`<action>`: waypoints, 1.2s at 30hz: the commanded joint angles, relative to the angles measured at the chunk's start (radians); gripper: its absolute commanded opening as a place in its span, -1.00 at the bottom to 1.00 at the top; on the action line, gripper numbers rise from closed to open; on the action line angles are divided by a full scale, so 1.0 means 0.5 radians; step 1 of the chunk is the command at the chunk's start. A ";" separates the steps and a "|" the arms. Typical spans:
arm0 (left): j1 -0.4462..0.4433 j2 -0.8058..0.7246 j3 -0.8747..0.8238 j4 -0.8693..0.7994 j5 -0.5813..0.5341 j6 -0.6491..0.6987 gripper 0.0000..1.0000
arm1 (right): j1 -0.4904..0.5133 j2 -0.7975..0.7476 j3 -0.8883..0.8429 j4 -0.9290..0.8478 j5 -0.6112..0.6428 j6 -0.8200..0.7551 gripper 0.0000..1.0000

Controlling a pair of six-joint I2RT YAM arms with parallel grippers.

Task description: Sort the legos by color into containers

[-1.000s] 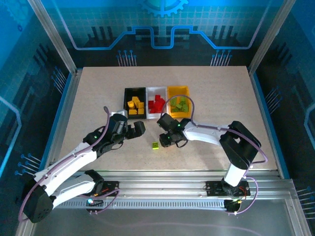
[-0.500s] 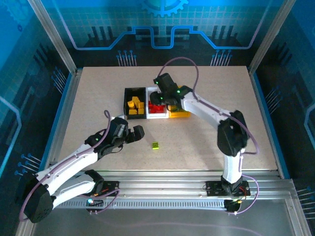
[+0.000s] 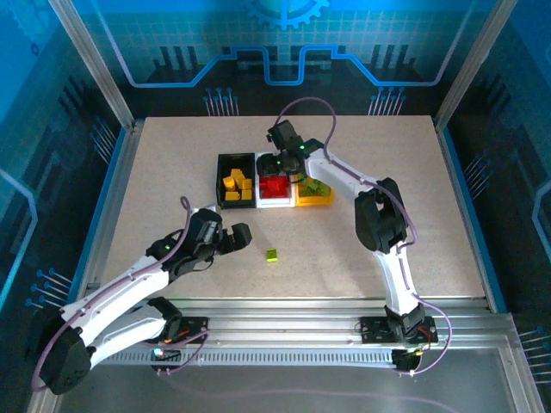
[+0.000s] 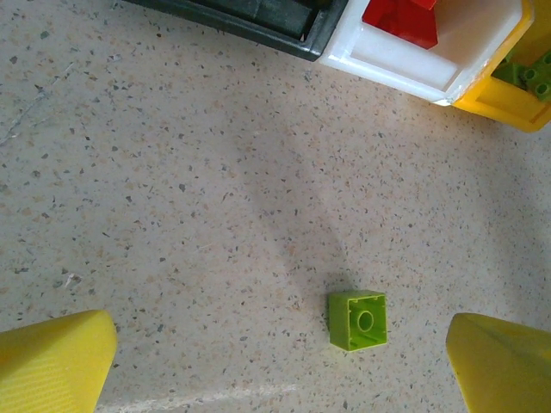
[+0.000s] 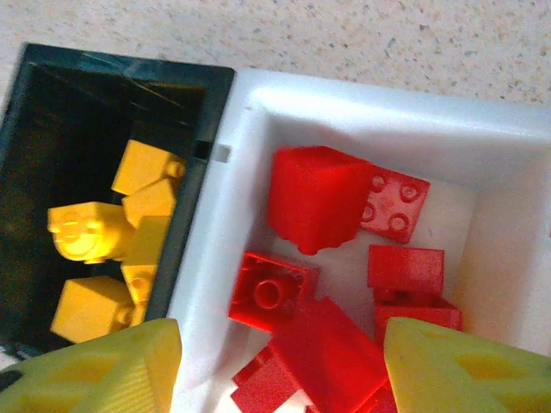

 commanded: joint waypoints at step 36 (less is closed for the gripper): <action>0.052 -0.181 -0.037 -0.123 -0.136 0.003 0.98 | 0.765 -0.628 -1.500 0.158 0.435 0.238 -0.34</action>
